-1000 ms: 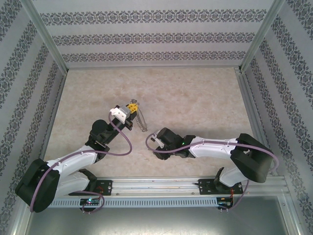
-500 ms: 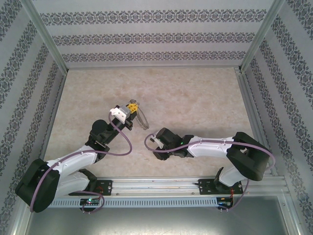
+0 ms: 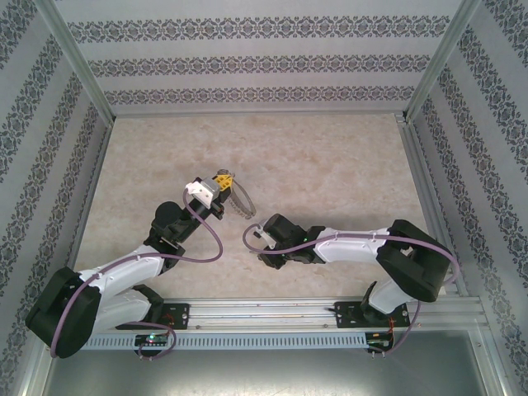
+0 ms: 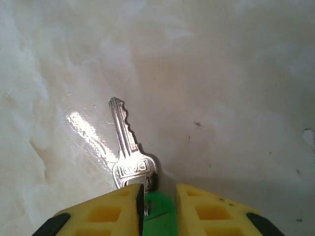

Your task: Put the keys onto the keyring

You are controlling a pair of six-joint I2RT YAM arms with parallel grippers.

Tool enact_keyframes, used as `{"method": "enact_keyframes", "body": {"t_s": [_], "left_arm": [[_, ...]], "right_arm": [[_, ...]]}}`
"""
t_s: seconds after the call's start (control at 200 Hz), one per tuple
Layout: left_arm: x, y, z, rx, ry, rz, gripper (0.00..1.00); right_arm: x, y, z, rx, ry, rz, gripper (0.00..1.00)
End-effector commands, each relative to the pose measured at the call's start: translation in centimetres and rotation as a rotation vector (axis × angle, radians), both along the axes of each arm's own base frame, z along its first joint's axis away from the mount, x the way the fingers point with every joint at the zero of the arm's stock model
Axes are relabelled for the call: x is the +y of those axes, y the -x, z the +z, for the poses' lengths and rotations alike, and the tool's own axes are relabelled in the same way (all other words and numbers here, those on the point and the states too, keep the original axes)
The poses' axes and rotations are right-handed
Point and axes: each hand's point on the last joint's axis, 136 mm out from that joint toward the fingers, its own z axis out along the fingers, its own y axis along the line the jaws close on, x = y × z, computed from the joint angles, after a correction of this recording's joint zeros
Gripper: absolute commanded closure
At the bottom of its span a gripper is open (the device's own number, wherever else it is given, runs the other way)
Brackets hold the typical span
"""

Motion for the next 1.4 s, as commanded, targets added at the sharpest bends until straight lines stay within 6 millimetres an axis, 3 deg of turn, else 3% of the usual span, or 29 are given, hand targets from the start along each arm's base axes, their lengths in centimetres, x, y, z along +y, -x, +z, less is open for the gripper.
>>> {"method": "enact_keyframes", "body": {"t_s": [0.0,0.28,0.39,0.759,1.084,1.224,1.394], "left_arm": [[-0.2,0.5,2.0,-0.053,0.036,-0.013,1.0],[-0.3,0.4,1.9,-0.051,0.038,-0.015,1.0],[-0.4,0.4,1.7,-0.046,0.036,-0.018,1.0],[-1.3,0.5,1.4,-0.026,0.016,-0.069,1.0],[-4.1,1.2,0.5,0.018,-0.049,-0.232,1.0],[-5.3,1.8,0.2,0.023,-0.066,-0.311,1.0],[-6.6,2.1,-0.3,0.045,-0.083,-0.37,1.0]], "right_arm": [[0.9,-0.6,0.7,-0.012,-0.028,0.016,0.78],[0.6,-0.6,1.2,-0.02,-0.035,0.012,1.0],[0.0,-1.1,2.3,-0.043,-0.054,-0.012,1.0],[-3.9,-4.5,10.5,-0.247,-0.219,-0.186,1.0],[-8.0,-7.4,17.2,-0.397,-0.468,-0.398,1.0],[-8.6,-8.1,19.0,-0.442,-0.53,-0.427,1.0],[-7.8,-8.6,20.3,-0.468,-0.571,-0.394,1.0]]}}
